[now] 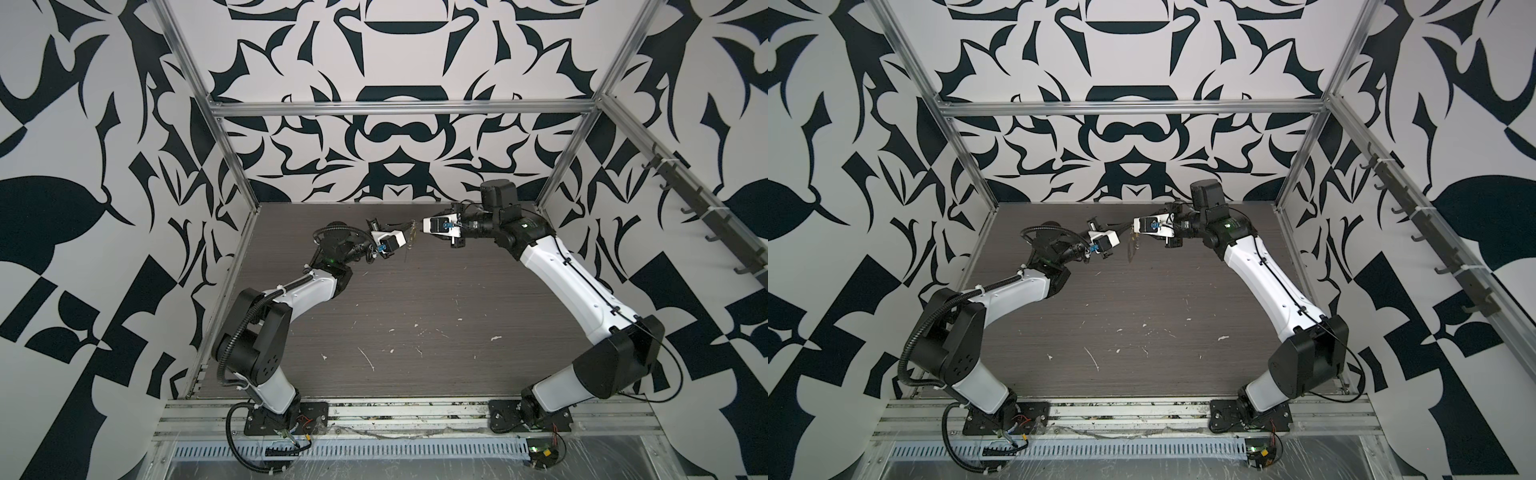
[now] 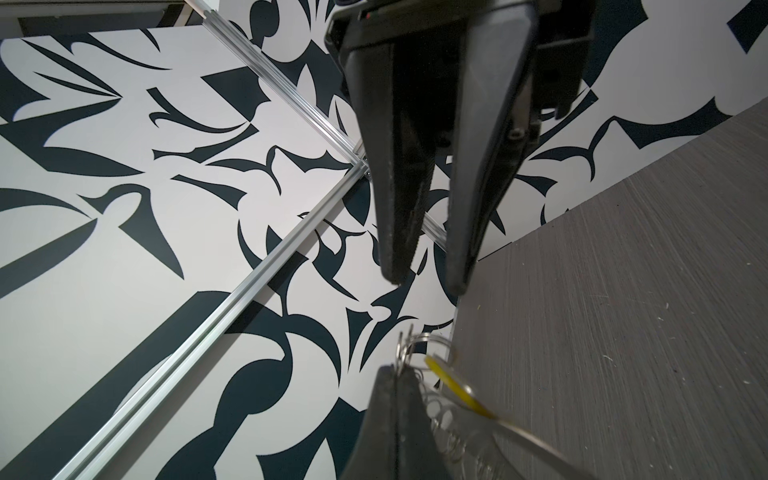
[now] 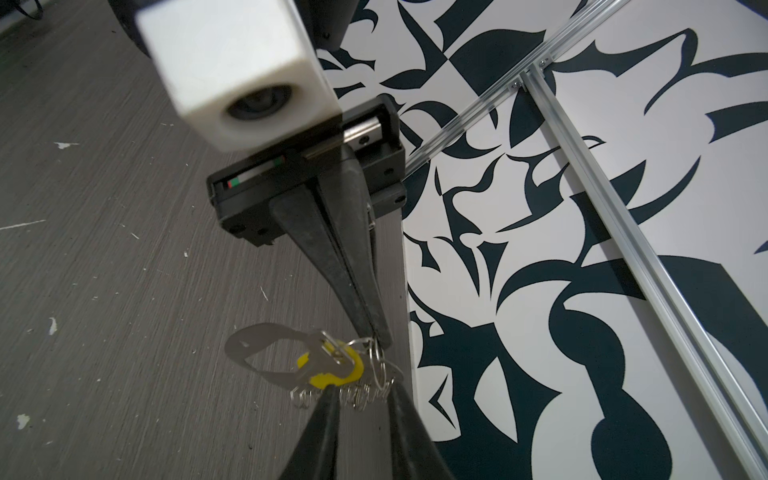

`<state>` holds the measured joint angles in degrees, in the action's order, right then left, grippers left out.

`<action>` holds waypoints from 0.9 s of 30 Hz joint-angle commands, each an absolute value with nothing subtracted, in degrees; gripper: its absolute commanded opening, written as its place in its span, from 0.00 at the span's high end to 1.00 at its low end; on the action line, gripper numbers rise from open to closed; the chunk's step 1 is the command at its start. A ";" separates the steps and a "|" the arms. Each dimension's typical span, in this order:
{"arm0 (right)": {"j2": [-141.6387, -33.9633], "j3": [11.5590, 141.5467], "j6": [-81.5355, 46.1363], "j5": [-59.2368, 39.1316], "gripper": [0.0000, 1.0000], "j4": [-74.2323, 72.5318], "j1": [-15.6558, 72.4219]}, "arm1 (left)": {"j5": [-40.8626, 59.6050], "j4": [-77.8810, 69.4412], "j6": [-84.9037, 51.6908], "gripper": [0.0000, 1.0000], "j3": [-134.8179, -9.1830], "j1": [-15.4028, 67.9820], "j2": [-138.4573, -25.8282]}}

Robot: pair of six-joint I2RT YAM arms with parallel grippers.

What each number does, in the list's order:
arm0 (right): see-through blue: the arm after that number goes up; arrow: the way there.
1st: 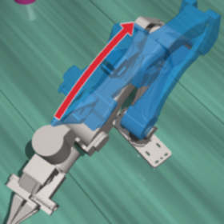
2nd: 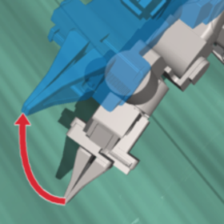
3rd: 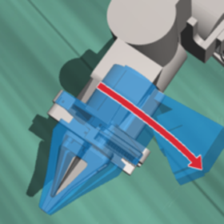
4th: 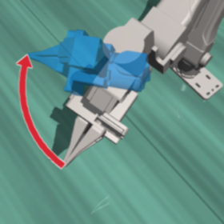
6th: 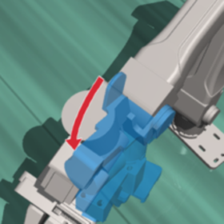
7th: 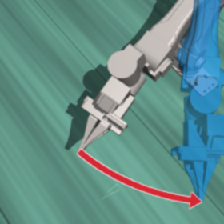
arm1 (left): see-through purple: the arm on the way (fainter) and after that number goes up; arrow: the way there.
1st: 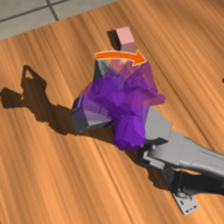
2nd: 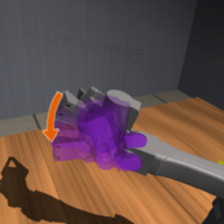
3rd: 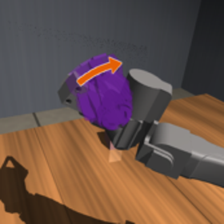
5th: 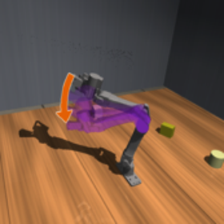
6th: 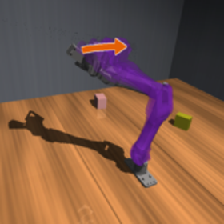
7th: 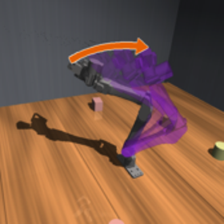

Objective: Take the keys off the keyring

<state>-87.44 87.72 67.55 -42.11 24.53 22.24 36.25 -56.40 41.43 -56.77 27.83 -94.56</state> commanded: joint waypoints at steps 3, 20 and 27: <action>-87.27 90.79 70.33 -39.94 0.75 24.31 23.10 | 36.89 -58.89 41.22 1.00 -59.24 28.04 -94.05; -89.81 92.26 71.04 -39.55 0.89 22.57 24.65 | 37.05 -58.92 40.96 1.00 -58.93 28.35 -94.10; -90.09 92.50 71.08 -39.16 0.94 22.57 24.85 | 37.35 -58.75 41.05 1.00 -58.82 28.39 -93.87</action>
<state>-90.08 90.26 71.00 -39.16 23.70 24.10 36.14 -56.25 41.32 -57.52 28.08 -94.56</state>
